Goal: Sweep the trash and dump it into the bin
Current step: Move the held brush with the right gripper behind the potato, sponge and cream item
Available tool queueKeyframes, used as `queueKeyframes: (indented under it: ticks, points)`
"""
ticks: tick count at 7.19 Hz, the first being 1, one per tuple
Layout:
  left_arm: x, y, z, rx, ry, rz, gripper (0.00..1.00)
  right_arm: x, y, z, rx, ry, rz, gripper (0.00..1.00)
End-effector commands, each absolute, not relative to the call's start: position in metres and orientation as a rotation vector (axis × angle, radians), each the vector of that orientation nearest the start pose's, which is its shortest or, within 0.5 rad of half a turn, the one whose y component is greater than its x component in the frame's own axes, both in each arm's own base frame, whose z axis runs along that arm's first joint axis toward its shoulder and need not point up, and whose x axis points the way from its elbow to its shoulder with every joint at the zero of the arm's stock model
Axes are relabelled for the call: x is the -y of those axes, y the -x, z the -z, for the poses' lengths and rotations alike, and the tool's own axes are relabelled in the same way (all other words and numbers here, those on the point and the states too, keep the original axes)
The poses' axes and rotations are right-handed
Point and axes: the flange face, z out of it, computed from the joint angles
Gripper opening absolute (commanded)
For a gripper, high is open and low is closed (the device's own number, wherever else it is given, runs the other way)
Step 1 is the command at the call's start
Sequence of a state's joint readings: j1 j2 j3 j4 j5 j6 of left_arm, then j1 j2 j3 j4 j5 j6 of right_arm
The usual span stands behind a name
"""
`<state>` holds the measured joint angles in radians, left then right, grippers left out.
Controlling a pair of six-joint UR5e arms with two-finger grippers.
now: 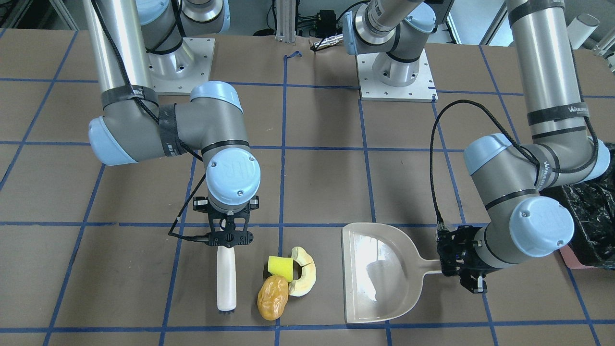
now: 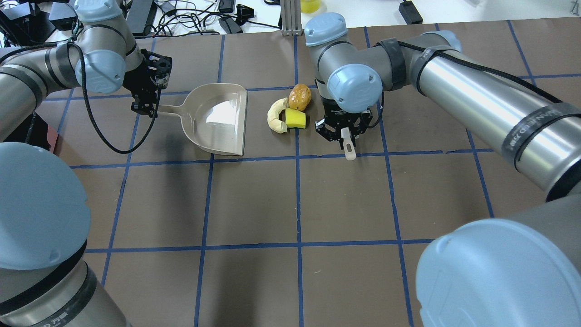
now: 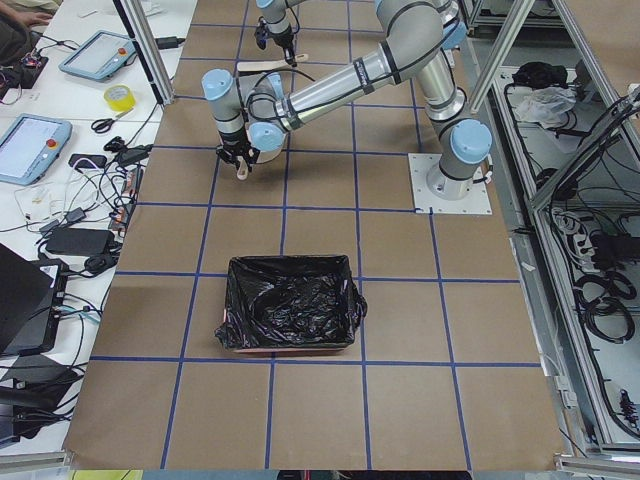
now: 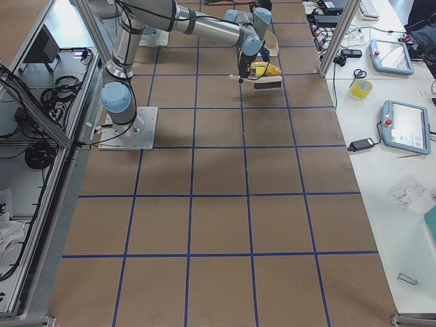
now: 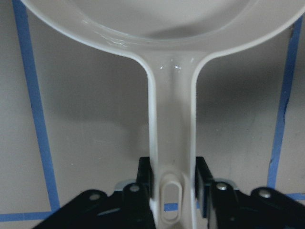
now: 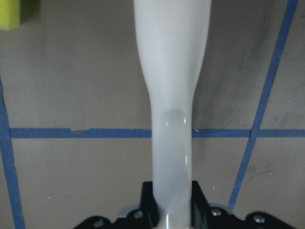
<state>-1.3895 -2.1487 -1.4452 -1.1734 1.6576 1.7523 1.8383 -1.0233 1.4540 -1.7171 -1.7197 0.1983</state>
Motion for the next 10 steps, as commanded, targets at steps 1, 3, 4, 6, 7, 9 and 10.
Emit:
queueKeyframes:
  ticks: [1,3,4,6,7,9,10]
  points:
    - [0.690,0.002,-0.242,2.222,2.220,0.164,0.00,0.602,-0.301,-0.238,-3.324,0.130,-0.422,0.02]
    - [0.692,0.016,-0.247,2.224,2.226,0.165,0.00,0.603,-0.308,-0.229,-3.291,0.010,-0.447,0.01]
    - [0.692,0.021,-0.250,2.226,2.231,0.161,0.00,0.600,-0.314,-0.228,-3.280,-0.032,-0.453,0.01]
    - [0.692,0.021,-0.254,2.250,2.235,0.189,0.00,0.596,-0.324,-0.228,-3.251,-0.051,-0.460,0.01]
    - [0.691,0.025,-0.253,2.251,2.233,0.190,0.00,0.591,-0.334,-0.227,-3.255,-0.028,-0.458,0.01]
    - [0.691,0.026,-0.252,2.253,2.231,0.193,0.00,0.589,-0.344,-0.220,-3.246,-0.011,-0.471,0.01]
    - [0.691,0.026,-0.252,2.263,2.221,0.193,0.00,0.588,-0.353,-0.215,-3.251,-0.026,-0.473,0.01]
